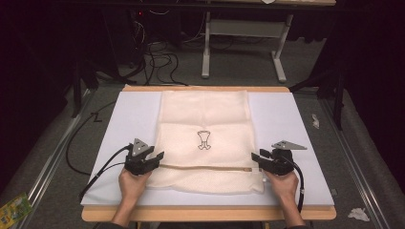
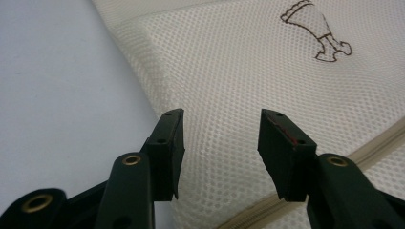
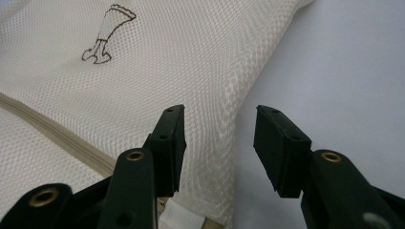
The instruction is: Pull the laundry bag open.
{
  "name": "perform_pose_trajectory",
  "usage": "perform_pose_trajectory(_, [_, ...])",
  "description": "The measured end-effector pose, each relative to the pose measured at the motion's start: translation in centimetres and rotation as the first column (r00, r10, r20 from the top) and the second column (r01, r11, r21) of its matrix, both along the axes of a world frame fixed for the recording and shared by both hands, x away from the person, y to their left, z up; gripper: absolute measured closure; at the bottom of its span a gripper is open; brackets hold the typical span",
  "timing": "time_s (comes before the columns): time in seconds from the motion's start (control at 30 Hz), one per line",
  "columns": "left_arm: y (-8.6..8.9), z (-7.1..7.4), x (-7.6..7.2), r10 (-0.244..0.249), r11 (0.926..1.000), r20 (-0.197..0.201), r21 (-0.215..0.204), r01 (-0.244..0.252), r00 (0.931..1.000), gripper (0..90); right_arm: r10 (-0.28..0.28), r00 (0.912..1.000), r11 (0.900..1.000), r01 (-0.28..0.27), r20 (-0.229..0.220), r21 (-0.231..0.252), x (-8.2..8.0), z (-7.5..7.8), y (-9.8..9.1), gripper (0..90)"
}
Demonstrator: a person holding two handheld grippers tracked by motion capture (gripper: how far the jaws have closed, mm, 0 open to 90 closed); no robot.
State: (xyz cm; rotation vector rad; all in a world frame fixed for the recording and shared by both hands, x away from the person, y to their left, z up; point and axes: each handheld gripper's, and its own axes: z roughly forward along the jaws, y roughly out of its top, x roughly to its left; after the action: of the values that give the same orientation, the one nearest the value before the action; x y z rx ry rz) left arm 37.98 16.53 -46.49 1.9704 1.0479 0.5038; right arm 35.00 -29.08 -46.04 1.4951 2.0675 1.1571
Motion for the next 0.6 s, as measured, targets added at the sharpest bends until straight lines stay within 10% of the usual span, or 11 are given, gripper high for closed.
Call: perform_pose_trajectory(0.6, [-5.2, 0.0, -1.6, -0.140, 0.9900, 0.012, -0.019, 0.140, 0.9901, 49.6, -0.011, 0.9985, 0.9997, 0.012, -0.053, 0.023, -0.8, -1.3, -0.2, 44.1])
